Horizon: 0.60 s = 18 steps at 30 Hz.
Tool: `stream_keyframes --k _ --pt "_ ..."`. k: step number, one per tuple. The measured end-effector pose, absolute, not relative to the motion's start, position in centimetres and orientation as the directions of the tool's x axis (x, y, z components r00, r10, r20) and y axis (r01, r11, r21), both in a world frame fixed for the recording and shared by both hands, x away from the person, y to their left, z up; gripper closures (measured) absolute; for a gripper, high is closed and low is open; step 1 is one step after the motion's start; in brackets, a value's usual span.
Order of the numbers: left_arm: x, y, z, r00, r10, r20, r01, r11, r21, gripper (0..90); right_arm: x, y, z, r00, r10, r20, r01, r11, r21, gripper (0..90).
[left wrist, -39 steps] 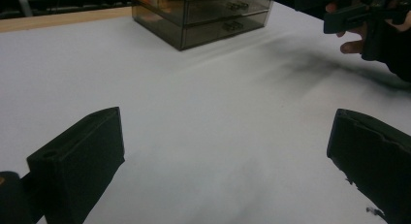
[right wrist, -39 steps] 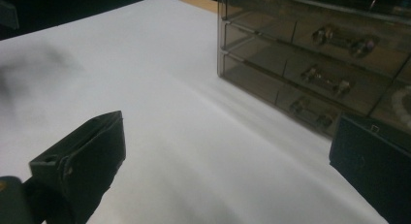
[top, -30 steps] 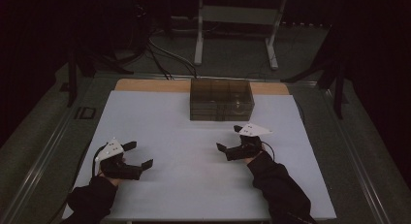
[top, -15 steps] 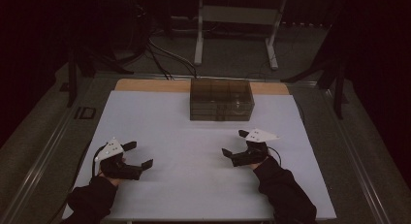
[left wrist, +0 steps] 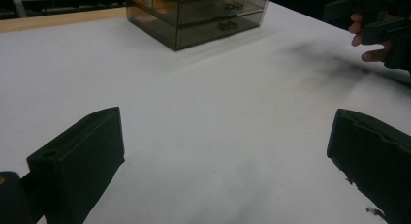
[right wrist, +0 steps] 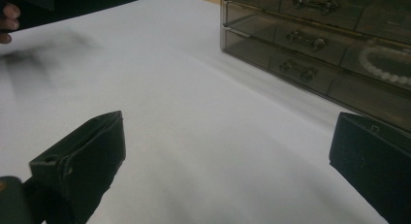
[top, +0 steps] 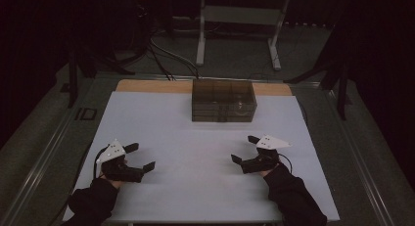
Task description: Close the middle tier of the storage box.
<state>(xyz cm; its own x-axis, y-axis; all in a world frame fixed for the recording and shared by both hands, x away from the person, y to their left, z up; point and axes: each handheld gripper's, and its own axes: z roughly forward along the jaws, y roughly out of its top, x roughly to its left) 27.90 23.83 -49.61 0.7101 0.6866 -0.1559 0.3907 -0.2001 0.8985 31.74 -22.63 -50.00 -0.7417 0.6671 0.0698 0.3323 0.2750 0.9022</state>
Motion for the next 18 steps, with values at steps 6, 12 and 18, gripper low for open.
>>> stream_keyframes --k 6,12,18 --pt "27.9 23.7 -49.6 0.712 0.685 -0.155 0.390 -0.202 0.898 1.4 31.0 -23.6 -49.9 -0.734 0.676 0.061 0.327 0.274 0.904 0.1" --pt "27.8 23.8 -49.6 0.712 0.685 -0.155 0.390 -0.201 0.899 1.4 30.1 -24.8 -50.0 -0.721 0.691 0.057 0.336 0.276 0.901 0.2" --pt "27.8 23.8 -49.6 0.712 0.684 -0.155 0.389 -0.202 0.899 1.4 29.0 -26.2 -50.3 -0.703 0.710 0.052 0.344 0.275 0.898 0.1"
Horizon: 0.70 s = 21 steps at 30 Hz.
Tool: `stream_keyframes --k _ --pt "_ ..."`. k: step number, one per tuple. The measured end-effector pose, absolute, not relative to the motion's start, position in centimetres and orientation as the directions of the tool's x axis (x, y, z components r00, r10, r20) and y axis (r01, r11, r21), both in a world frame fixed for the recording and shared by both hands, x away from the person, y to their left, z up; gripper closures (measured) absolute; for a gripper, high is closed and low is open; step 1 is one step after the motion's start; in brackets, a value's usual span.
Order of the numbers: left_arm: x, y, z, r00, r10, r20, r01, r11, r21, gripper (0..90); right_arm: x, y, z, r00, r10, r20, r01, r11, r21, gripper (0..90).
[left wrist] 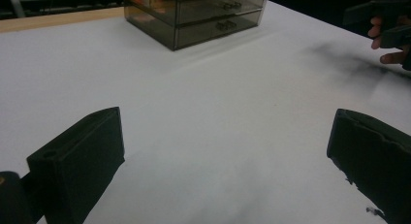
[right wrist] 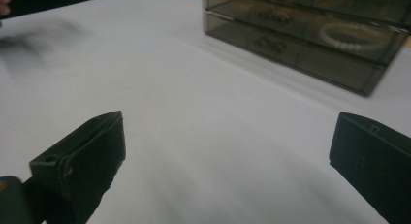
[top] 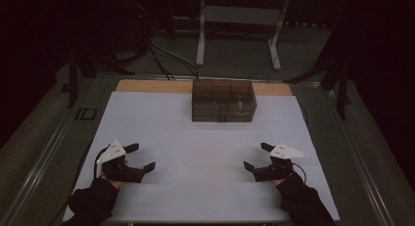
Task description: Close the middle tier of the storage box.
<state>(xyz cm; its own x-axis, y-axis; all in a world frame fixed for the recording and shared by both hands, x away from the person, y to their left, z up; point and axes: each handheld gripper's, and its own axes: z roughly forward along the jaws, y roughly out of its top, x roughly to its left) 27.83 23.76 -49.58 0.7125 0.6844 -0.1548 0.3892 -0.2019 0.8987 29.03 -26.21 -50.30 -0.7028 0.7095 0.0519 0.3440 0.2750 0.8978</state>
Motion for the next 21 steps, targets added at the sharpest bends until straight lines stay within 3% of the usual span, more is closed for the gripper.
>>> stream_keyframes --k 7,21 --pt "27.88 23.72 -49.68 0.715 0.682 -0.156 0.391 -0.205 0.897 1.4 28.70 -27.12 -50.28 -0.667 0.744 0.049 0.354 0.259 0.899 0.1" --pt "27.78 23.43 -49.75 0.726 0.670 -0.155 0.389 -0.214 0.896 1.4 29.09 -27.11 -50.50 -0.677 0.731 0.083 0.371 0.241 0.897 0.2"
